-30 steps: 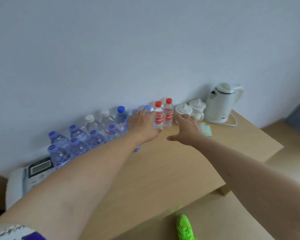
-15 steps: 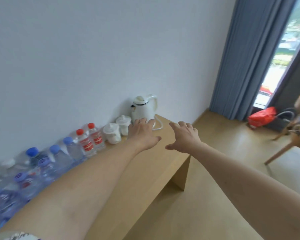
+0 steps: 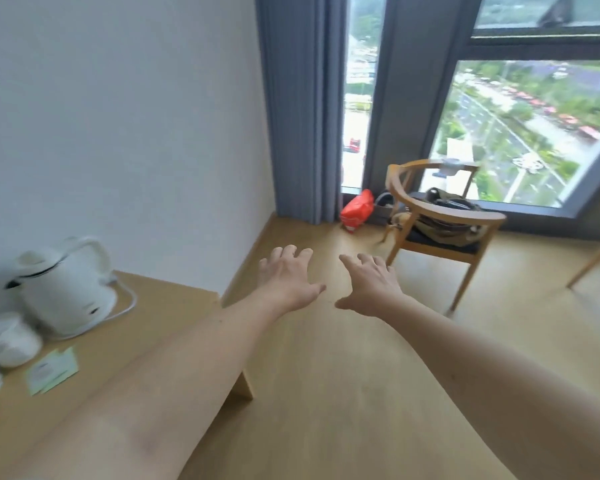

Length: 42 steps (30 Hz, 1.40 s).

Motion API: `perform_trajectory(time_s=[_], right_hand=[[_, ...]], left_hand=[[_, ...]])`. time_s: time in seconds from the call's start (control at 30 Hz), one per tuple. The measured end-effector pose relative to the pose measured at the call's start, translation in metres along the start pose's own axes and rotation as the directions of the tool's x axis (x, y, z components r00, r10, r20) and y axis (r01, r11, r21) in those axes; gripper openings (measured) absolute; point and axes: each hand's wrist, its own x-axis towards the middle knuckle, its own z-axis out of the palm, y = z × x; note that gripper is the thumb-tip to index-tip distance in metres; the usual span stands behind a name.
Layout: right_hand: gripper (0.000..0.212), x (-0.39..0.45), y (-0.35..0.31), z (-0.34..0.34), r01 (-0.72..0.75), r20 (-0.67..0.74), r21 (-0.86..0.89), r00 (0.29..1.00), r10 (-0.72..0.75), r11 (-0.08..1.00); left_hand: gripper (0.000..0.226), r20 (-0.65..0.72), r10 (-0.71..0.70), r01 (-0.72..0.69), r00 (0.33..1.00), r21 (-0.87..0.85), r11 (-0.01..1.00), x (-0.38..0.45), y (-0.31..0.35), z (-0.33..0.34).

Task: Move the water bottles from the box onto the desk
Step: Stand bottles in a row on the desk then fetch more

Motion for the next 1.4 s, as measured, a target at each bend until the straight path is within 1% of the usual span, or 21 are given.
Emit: perform_trajectory(time_s=[0.17, 0.23, 0.33, 0.5, 0.7, 0.8, 0.87, 0.97, 1.1, 1.3, 1.4], right_hand=[[0.100, 0.001, 0.096, -0.015, -0.228, 0.000, 0.059, 0.974, 0.228, 0.972], [0.099, 0.000, 0.130, -0.019, -0.310, -0.015, 0.108, 0.950, 0.313, 0.945], [0.097, -0.001, 0.181, -0.026, -0.421, -0.024, 0.146, 0.903, 0.428, 0.895], [0.096, 0.006, 0.263, -0.041, -0.596, -0.037, 0.137, 0.795, 0.606, 0.791], [0.097, 0.033, 0.347, -0.075, -0.750, -0.068, 0.173, 0.638, 0.767, 0.639], [0.096, 0.048, 0.383, -0.092, -0.798, -0.096, 0.198, 0.562, 0.822, 0.569], [0.095, 0.055, 0.405, -0.100, -0.820, -0.092, 0.212, 0.525, 0.846, 0.531], [0.094, 0.061, 0.438, -0.106, -0.845, -0.069, 0.229, 0.481, 0.874, 0.484], [0.091, 0.068, 0.491, -0.111, -0.867, -0.046, 0.243, 0.438, 0.898, 0.435], [0.090, 0.078, 0.608, -0.114, -0.876, -0.029, 0.261, 0.413, 0.910, 0.405], [0.090, 0.080, 0.680, -0.121, -0.872, -0.037, 0.273, 0.413, 0.910, 0.407]], left_hand=[[0.078, 0.040, 0.177, -0.177, 0.983, -0.013, 0.984, 0.052, 0.096, 0.021], [0.077, 0.079, 0.260, -0.259, 0.962, -0.026, 0.965, 0.073, 0.132, 0.030], [0.078, 0.099, 0.370, -0.365, 0.924, -0.062, 0.929, 0.111, 0.185, 0.042], [0.079, 0.097, 0.544, -0.537, 0.833, -0.094, 0.839, 0.175, 0.280, 0.060], [0.080, 0.119, 0.703, -0.695, 0.702, -0.102, 0.711, 0.252, 0.384, 0.065], [0.080, 0.102, 0.762, -0.752, 0.639, -0.125, 0.647, 0.287, 0.431, 0.059], [0.078, 0.096, 0.796, -0.784, 0.597, -0.137, 0.605, 0.305, 0.459, 0.057], [0.077, 0.115, 0.831, -0.817, 0.545, -0.149, 0.557, 0.324, 0.498, 0.063], [0.077, 0.138, 0.858, -0.848, 0.495, -0.137, 0.512, 0.347, 0.553, 0.083], [0.076, 0.134, 0.879, -0.874, 0.457, -0.113, 0.472, 0.385, 0.668, 0.120], [0.076, 0.132, 0.874, -0.872, 0.468, -0.091, 0.481, 0.407, 0.736, 0.138]])
